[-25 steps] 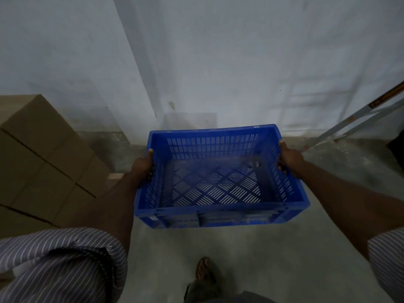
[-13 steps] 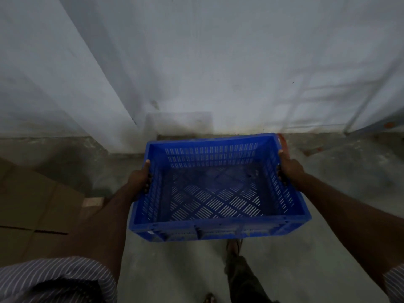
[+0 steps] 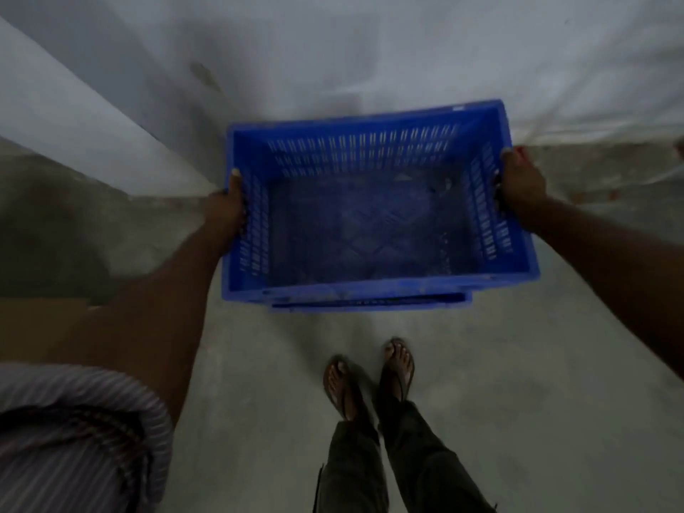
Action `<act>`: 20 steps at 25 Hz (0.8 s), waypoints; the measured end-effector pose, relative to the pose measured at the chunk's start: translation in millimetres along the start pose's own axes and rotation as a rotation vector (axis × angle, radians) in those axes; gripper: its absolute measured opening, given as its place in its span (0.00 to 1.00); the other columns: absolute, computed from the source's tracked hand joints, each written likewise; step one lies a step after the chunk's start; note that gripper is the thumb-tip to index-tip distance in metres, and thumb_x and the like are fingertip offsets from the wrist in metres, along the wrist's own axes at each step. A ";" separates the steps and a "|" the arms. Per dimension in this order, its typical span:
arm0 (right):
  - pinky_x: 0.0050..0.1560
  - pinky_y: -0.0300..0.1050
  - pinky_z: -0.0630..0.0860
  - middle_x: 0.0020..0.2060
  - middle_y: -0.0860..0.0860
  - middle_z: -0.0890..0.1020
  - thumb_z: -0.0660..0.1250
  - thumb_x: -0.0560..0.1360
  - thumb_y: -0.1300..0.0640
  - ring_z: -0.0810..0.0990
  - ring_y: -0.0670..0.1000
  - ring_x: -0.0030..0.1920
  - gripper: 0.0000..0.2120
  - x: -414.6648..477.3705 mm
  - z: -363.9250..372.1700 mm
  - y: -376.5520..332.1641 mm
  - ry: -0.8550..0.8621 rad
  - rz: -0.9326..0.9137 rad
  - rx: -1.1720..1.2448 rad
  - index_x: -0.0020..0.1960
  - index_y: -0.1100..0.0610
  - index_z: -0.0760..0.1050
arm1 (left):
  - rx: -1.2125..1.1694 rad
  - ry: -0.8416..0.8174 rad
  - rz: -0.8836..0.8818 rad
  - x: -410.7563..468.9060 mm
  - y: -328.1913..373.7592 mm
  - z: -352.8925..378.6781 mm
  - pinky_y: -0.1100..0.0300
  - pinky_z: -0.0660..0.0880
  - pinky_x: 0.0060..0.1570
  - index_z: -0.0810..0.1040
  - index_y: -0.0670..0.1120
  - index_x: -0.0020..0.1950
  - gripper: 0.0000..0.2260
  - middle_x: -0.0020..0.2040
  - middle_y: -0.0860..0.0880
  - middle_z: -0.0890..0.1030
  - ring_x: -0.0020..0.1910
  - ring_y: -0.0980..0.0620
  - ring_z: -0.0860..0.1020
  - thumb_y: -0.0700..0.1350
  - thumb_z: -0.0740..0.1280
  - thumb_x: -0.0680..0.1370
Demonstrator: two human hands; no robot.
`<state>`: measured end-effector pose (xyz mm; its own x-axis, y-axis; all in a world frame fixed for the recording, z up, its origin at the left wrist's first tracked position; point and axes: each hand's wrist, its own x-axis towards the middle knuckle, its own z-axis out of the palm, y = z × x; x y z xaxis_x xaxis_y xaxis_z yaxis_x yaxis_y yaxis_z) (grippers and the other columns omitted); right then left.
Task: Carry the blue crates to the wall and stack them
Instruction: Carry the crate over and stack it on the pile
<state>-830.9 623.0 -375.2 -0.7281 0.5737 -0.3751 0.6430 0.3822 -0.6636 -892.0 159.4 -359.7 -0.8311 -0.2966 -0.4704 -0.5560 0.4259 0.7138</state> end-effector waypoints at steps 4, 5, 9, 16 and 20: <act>0.40 0.35 0.70 0.37 0.42 0.70 0.43 0.69 0.32 0.67 0.41 0.35 0.18 61.9 33.3 25.2 -0.035 0.046 -0.088 0.37 0.42 0.63 | -0.040 0.038 0.026 49.7 -10.2 20.7 0.61 0.69 0.23 0.68 0.47 0.33 0.27 0.29 0.46 0.70 0.20 0.55 0.70 0.67 0.59 0.80; 0.38 0.36 0.69 0.36 0.42 0.67 0.42 0.70 0.32 0.66 0.41 0.34 0.18 56.4 38.5 17.7 -0.030 0.044 -0.114 0.37 0.43 0.62 | -0.039 0.050 0.018 59.7 -17.0 24.0 0.58 0.71 0.26 0.68 0.48 0.33 0.28 0.29 0.46 0.71 0.23 0.53 0.72 0.70 0.59 0.78; 0.26 0.48 0.70 0.30 0.51 0.72 0.52 0.76 0.29 0.72 0.51 0.28 0.27 38.1 50.7 15.4 0.040 0.032 -0.077 0.33 0.51 0.67 | -0.115 -0.035 -0.011 66.2 -30.4 24.6 0.61 0.68 0.25 0.69 0.49 0.34 0.26 0.27 0.50 0.71 0.23 0.52 0.69 0.68 0.58 0.80; 0.41 0.57 0.78 0.37 0.56 0.79 0.47 0.59 0.13 0.79 0.64 0.39 0.40 48.6 46.6 36.1 0.035 0.078 0.053 0.37 0.48 0.72 | -0.205 -0.122 0.010 45.0 -44.8 16.4 0.64 0.63 0.23 0.71 0.48 0.41 0.22 0.32 0.48 0.70 0.21 0.55 0.67 0.62 0.53 0.85; 0.36 0.57 0.77 0.31 0.56 0.78 0.47 0.69 0.20 0.80 0.59 0.34 0.41 20.9 42.7 34.7 0.081 0.087 -0.010 0.39 0.57 0.75 | -0.180 -0.101 -0.013 46.8 -38.6 20.9 0.65 0.65 0.22 0.72 0.46 0.45 0.23 0.34 0.48 0.73 0.21 0.56 0.67 0.64 0.53 0.84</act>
<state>-833.9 617.3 -433.7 -0.6484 0.6615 -0.3768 0.7053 0.3356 -0.6245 -909.7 146.9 -420.1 -0.8256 -0.2105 -0.5236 -0.5636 0.2601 0.7841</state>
